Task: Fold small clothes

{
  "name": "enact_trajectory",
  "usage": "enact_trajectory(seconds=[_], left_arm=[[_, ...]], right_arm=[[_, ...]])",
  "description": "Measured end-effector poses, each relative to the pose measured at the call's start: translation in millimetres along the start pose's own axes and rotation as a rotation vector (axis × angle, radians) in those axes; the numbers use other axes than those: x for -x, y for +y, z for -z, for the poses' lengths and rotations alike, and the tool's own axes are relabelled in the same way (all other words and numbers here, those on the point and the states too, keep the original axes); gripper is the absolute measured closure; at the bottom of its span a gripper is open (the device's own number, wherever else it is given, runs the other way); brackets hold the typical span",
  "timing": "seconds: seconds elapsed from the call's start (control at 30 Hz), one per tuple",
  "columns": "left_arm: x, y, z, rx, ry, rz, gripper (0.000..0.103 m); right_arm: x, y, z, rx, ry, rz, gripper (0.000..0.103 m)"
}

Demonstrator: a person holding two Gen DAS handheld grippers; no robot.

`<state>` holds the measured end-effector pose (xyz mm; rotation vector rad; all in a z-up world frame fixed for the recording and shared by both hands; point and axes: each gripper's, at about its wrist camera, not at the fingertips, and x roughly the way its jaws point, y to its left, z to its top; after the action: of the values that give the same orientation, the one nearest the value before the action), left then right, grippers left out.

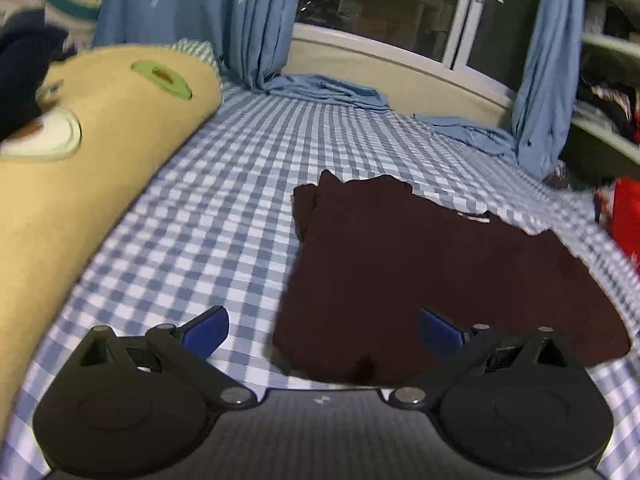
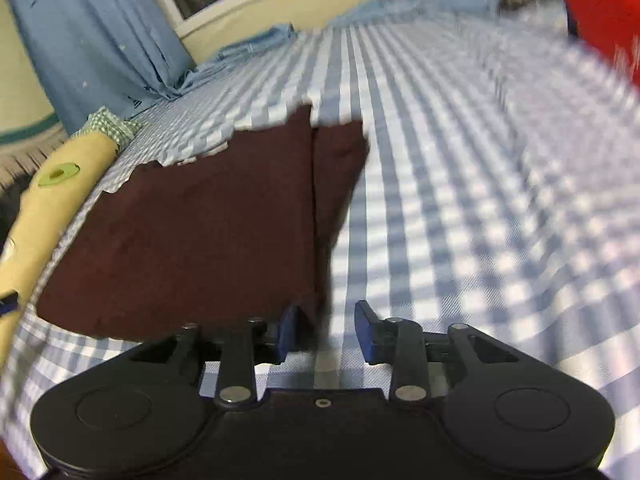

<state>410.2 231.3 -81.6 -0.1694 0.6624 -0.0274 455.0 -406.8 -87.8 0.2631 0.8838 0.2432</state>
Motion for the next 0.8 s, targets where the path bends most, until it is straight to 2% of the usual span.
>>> enact_trajectory(seconds=[0.07, 0.13, 0.2, 0.27, 0.33, 0.43, 0.57, 0.67, 0.73, 0.8], left_arm=[[-3.4, -5.1, 1.2, -0.030, 0.011, -0.021, 0.001], [-12.6, -8.2, 3.3, -0.021, 0.039, -0.021, 0.001], [-22.4, -9.6, 7.4, 0.007, 0.055, -0.004, 0.001], [-30.8, -11.0, 12.6, 0.016, 0.068, -0.007, 0.001], [-40.0, -12.1, 18.4, 0.004, 0.088, -0.048, 0.001], [-50.3, -11.5, 27.6, -0.032, 0.117, -0.102, 0.001], [-41.6, -10.5, 30.0, -0.035, 0.128, -0.111, 0.001], [-25.2, -18.0, 24.8, -0.067, 0.101, -0.121, 0.001], [-15.1, -23.9, 21.4, -0.090, 0.081, -0.122, 0.001], [-8.3, -29.3, 17.9, -0.111, 0.067, -0.121, 0.001]], right_arm=[[16.7, 17.3, -3.5, 0.052, -0.048, -0.018, 0.062], [24.5, 38.6, -5.1, 0.105, -0.084, -0.069, 0.048], [19.3, 57.5, -4.6, 0.149, -0.097, -0.097, 0.041], [1.8, 71.2, -1.8, 0.165, -0.076, -0.118, 0.041], [-16.7, 75.6, 3.9, 0.152, -0.042, -0.119, 0.041], [-44.2, 79.1, 16.6, 0.180, 0.039, -0.061, 0.040], [-46.2, 85.6, 27.1, 0.252, 0.044, -0.028, 0.037], [-27.4, 90.6, 26.4, 0.223, 0.013, -0.059, 0.026], [-7.4, 96.6, 27.4, 0.232, -0.045, -0.094, 0.012], [9.6, 106.4, 30.5, 0.262, -0.093, -0.106, 0.004]])
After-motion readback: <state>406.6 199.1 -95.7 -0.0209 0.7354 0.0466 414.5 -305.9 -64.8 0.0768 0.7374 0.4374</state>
